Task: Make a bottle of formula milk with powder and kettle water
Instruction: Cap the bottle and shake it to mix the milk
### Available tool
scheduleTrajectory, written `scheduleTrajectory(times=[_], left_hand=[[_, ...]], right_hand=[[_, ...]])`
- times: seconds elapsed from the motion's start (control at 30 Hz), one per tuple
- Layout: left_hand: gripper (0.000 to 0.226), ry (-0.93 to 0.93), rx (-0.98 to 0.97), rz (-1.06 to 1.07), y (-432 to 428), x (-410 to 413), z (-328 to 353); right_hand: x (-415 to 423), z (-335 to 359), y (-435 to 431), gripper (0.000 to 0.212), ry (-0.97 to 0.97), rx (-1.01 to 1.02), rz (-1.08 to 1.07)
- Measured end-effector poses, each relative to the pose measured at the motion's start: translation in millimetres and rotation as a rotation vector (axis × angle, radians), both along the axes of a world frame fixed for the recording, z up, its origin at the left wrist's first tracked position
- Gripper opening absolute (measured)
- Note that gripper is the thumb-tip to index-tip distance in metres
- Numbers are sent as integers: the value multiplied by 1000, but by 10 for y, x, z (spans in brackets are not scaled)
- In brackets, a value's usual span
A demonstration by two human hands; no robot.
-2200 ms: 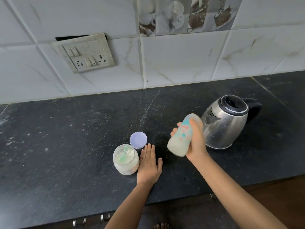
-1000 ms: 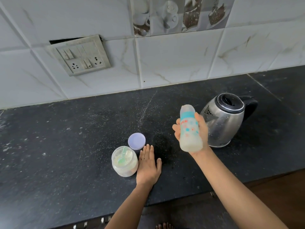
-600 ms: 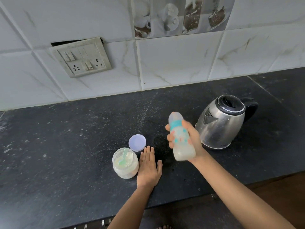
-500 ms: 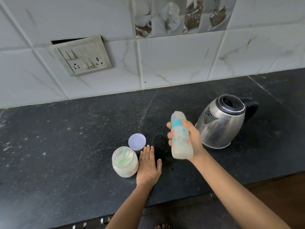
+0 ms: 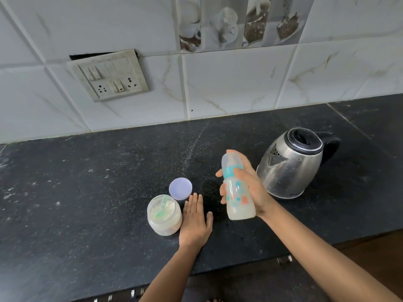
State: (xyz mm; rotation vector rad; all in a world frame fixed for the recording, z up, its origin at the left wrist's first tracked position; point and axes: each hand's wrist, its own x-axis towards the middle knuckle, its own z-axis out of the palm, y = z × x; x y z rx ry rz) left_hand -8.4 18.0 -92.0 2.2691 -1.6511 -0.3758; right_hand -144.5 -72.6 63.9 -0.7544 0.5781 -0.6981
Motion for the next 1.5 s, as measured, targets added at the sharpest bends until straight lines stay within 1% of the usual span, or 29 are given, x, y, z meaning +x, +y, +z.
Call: scheduleTrajectory(times=[0.03,0.1,0.13,0.17,0.2,0.27,0.3,0.33,0.37,0.43,0.47,0.53,0.57,0.63,0.7,0.77,0.83,0.87,0.93,0.97,1.03,1.07,1.13,1.17,1.23,1.33,1.37,1.43,1.5], left_hand=[[82,0,-1,-2,-3,1,1],[81,-2,-3,-3,-11,-2,0],[81,-6,-4,-2,-14,-3,-1],[81,-10,-3,-5,-12,-4,-1],[81,-14,-2,-9,-11,0,0],[81,-15,-2,-10,-8,5,-11],[81,-13,-2,-8,-10,6,-12],[81,-11,-5,-10,-12,6,-12],[80,-9,-8,-14,-13,6,-11],[80,-6,-11,-12,-13,5,-16],[79,-6,-11,-12,-12,7,-19],[78,-8,-14,-13,-11,7,-20],[78,-10,-15,-10,-13,7,-21],[78,-12,-16,-10,-18,6,-23],[78,-13,-16,-13,-21,3,-29],[78,-22,-14,-15,-14,7,-29],[78,-27,-17,-17,-11,7,-28],[78,-26,-19,-14,-13,5,-27],[78,-24,-21,-13,-20,4,-22],[78,-22,-20,-15,-19,5,-17],[79,-23,-17,-16,-19,3,-18],[78,-22,-23,-17,-21,1,-17],[76,-12,-43,-9,-21,-2,-19],[76,-5,-44,-6,-21,-5,-18],[77,0,-30,-11,-19,-4,-19],[77,-2,-27,-4,-19,2,-26],[77,-3,-24,-5,-14,4,-24],[78,-4,-18,-11,-10,6,-28],[79,-4,-16,-5,-9,2,-26]], right_hand=[[2,14,-25,60,0,-3,-20],[50,71,-70,32,-148,167,-203],[55,80,-87,27,-217,240,-299],[60,72,-95,30,-245,276,-315],[50,32,-72,41,-245,271,-238],[4,-55,7,63,-89,135,-36],[-15,-29,51,66,-24,43,-10],[-6,-39,13,67,-27,26,-35],[30,-18,-22,62,-72,83,-131],[46,35,-73,42,-201,207,-328],[48,35,-91,41,-224,231,-330],[25,-11,-54,67,-120,170,-91],[0,-23,-25,77,-45,69,-6],[-5,-1,-55,81,-23,-27,-20],[31,-2,-152,74,-200,174,-190],[19,0,-203,52,-299,278,-244],[-12,-42,-170,55,-141,168,-78],[-48,-54,-137,61,-48,33,-7],[-47,-18,-139,72,10,-92,-11],[-2,11,-161,73,-40,-20,-75],[47,-9,-193,50,-191,164,-228],[71,-14,-179,41,-210,191,-249],[89,-86,-123,52,-73,90,-92],[81,-109,-65,57,16,-47,-13],[88,-103,-34,58,67,-152,-15],[176,-112,-80,49,-59,79,-278],[174,-139,-68,41,-117,113,-286],[156,-126,-13,39,-51,120,-131],[81,-79,41,51,33,-60,-7]])
